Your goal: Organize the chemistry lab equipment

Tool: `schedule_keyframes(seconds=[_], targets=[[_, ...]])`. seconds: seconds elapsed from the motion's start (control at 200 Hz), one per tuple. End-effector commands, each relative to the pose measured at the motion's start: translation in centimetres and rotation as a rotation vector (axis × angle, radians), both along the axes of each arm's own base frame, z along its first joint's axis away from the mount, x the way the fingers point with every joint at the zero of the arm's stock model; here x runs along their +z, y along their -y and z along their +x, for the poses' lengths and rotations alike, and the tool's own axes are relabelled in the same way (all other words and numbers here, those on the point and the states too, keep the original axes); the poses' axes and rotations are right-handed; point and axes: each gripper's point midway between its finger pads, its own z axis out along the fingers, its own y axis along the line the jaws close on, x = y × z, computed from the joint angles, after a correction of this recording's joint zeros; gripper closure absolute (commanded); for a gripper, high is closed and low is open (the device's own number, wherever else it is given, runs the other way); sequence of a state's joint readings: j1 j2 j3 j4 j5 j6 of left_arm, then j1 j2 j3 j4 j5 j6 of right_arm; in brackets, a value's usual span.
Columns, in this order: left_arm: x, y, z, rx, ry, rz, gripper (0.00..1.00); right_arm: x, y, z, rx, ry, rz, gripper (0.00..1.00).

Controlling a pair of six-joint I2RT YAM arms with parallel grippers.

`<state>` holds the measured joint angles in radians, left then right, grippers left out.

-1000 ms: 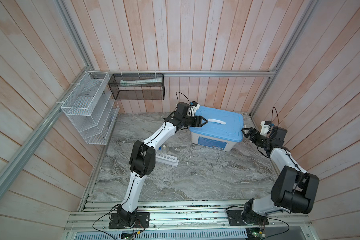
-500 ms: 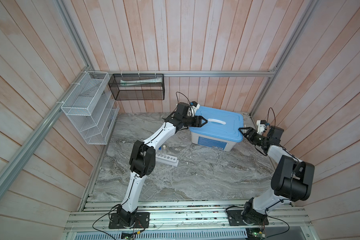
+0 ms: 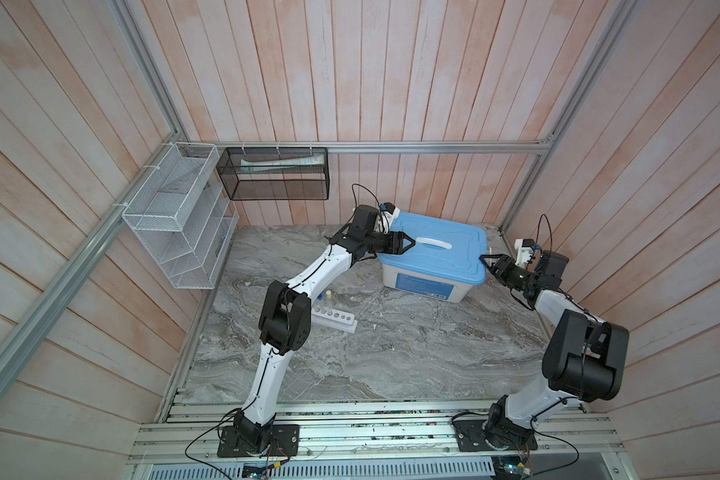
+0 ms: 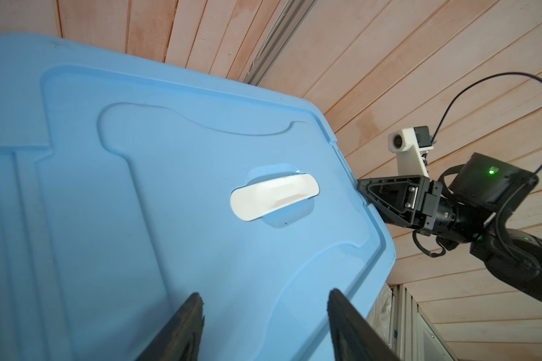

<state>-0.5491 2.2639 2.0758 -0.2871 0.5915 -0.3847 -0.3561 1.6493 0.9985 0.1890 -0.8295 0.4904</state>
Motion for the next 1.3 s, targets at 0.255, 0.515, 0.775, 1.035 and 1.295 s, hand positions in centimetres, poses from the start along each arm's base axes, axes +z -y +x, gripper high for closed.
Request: schedule_keyframes(seconds=[0.255,0.515,0.775,1.035,1.295], targets=[[-2.3,0.0,-0.8,-0.017,-0.042,0.038,0.35,-0.3,-0.8,0.7,-0.034,-0.113,-0.244,0.51],[-2.5,-0.1,-0.8,-0.019,-0.043,0.041,0.35,-2.1,-1.1,1.4,-0.048,-0.228,-0.405,0.57],[-2.7,-0.4,-0.8,-0.018,-0.044,0.040,0.35,-3.2,-1.4,1.5,-0.057,-0.290,-0.499,0.61],[-2.9,-0.9,-0.9,-0.011,-0.049,0.034,0.35,-4.0,-1.9,1.6,-0.052,-0.331,-0.569,0.64],[-2.9,-1.0,-0.9,-0.012,-0.049,0.032,0.35,-4.3,-2.0,1.6,-0.058,-0.353,-0.620,0.67]])
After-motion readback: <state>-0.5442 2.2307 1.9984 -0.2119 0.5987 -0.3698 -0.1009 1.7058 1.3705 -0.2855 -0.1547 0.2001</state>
